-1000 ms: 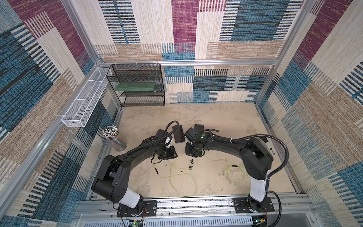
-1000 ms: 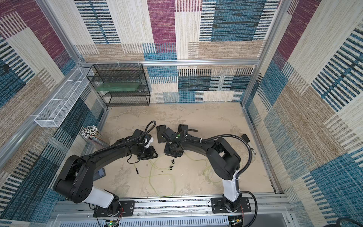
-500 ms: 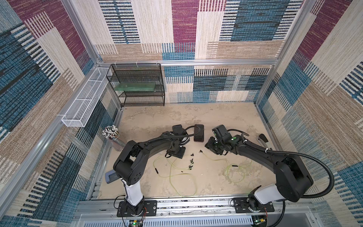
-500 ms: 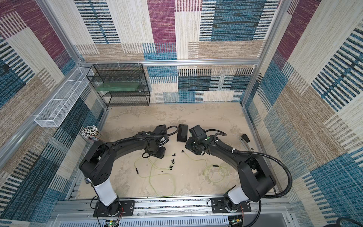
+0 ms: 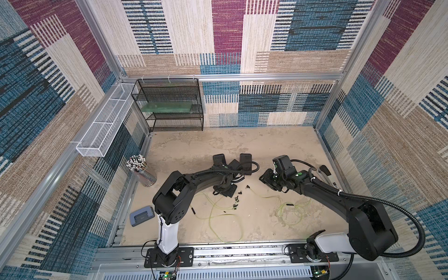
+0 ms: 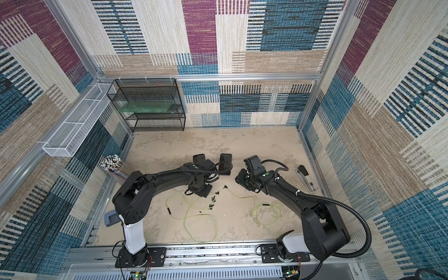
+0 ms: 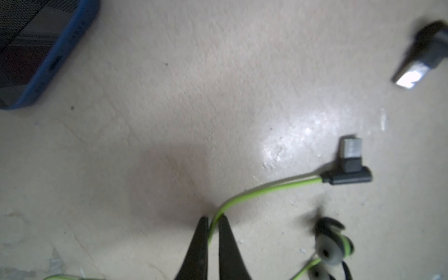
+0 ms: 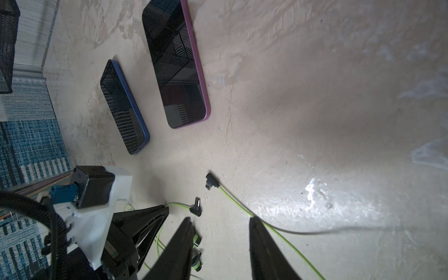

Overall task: Plug wired earphones into phones
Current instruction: Pick up the wired earphone from the center of the board.

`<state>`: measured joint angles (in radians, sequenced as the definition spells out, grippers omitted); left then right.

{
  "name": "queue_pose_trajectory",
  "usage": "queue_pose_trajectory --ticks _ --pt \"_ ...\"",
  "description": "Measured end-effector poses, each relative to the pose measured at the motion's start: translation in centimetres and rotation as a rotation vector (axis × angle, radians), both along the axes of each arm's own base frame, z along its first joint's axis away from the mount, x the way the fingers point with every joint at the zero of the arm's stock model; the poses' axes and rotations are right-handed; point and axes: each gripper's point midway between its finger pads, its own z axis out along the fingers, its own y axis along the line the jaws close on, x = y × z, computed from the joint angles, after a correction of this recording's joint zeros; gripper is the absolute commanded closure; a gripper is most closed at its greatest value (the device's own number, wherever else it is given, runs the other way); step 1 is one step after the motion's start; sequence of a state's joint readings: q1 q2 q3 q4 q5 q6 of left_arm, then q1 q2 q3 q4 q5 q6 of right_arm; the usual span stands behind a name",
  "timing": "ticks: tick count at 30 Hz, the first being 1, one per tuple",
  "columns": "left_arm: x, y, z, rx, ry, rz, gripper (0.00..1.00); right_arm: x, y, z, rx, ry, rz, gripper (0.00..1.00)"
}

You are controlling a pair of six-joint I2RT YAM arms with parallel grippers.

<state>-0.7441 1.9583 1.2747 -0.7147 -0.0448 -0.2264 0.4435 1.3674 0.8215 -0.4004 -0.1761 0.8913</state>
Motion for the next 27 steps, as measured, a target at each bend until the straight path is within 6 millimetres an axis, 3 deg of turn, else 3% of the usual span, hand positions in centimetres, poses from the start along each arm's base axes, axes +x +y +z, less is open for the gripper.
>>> queue_pose_trajectory --ticks 1,8,14,20,27 --pt "0.0 0.0 0.0 0.000 -0.001 0.001 1.00 0.0 -0.1 -0.1 -0.002 0.000 0.000 0.58" --pt "0.3 0.0 0.2 -0.022 0.015 0.020 1.00 -0.4 0.1 -0.7 0.003 0.012 0.024 0.58" --pt "1.1 0.1 2.0 -0.151 0.053 0.131 1.00 -1.6 2.9 -2.6 0.043 0.078 0.138 0.58" --pt "2.1 -1.3 5.8 -0.300 0.014 0.185 1.00 -1.4 6.3 -2.9 0.129 0.077 0.208 0.58" --pt "1.9 -1.8 8.2 -0.383 -0.004 0.222 1.00 -0.1 7.6 -2.7 0.241 0.042 0.163 0.58"
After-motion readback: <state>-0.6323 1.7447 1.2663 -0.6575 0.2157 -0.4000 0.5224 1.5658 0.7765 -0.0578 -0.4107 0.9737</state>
